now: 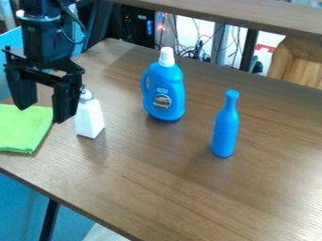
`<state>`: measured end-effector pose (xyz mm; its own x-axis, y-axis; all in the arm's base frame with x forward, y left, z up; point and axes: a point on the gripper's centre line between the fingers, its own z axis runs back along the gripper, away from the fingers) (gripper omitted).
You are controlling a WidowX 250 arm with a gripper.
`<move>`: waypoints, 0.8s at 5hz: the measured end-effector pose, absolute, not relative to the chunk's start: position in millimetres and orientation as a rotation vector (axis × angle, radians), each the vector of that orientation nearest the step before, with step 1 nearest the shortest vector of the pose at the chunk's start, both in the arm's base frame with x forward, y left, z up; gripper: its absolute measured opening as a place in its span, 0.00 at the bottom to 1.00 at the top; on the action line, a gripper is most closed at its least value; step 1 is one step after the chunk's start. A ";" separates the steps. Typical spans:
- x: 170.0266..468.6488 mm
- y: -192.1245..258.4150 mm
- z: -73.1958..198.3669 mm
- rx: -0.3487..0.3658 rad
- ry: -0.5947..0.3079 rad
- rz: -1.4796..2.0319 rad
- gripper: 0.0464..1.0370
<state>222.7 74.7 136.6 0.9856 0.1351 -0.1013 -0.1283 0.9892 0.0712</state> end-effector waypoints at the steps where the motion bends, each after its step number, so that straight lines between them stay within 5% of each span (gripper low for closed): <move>1: 221.2 74.3 131.6 0.061 0.126 0.131 0.96; 4: 246.9 108.8 138.7 0.151 0.058 0.053 0.96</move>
<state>246.9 108.8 138.7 0.9969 0.0575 -0.0537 -0.0487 0.9872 0.1520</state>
